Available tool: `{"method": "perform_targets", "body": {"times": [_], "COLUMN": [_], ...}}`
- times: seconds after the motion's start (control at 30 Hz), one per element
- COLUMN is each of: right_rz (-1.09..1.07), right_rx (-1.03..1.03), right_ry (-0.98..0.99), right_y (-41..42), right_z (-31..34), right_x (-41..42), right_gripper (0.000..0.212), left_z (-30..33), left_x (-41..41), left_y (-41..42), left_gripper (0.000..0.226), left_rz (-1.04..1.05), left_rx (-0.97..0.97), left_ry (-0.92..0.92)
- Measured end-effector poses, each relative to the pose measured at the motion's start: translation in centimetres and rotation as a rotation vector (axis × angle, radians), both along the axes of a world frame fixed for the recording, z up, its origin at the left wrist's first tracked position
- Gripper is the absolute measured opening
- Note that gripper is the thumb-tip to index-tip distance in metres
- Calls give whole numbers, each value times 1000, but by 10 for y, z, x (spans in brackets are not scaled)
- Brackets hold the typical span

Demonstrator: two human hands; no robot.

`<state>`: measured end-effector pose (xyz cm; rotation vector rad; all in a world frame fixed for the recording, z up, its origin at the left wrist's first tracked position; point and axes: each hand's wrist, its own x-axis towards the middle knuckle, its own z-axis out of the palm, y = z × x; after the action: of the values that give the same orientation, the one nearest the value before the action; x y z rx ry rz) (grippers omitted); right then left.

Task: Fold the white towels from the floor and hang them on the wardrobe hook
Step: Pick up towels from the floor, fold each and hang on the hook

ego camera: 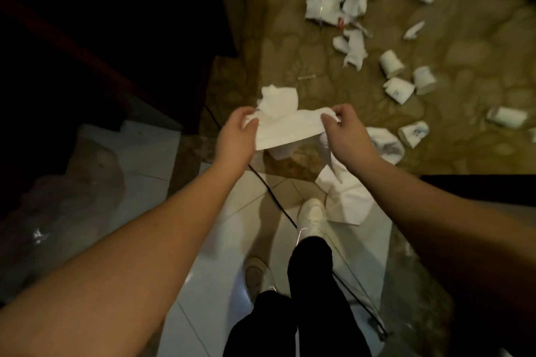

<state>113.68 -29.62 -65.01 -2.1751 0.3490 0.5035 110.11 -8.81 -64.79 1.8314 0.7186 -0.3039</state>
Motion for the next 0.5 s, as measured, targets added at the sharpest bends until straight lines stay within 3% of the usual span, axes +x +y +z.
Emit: {"method": "perform_targets", "body": {"times": [0.2, 0.33, 0.4, 0.5], "right_rz": [-56, -127, -146, -140], "right_rx": [60, 105, 119, 135], "right_ry": [-206, -316, -356, -423], "right_y": [8, 2, 0, 3], "right_z": [148, 241, 282, 339], "right_x": [1, -10, -21, -42], "right_gripper": [15, 27, 29, 21], "left_z": [149, 251, 295, 359], "left_x": [0, -12, -24, -49], "left_y": [14, 19, 19, 17], "left_gripper": [19, 59, 68, 39], "left_rz": [-214, -489, -600, -564], "left_rx": [36, 220, 367, 494], "left_ry": [-84, -159, -244, -423]}}
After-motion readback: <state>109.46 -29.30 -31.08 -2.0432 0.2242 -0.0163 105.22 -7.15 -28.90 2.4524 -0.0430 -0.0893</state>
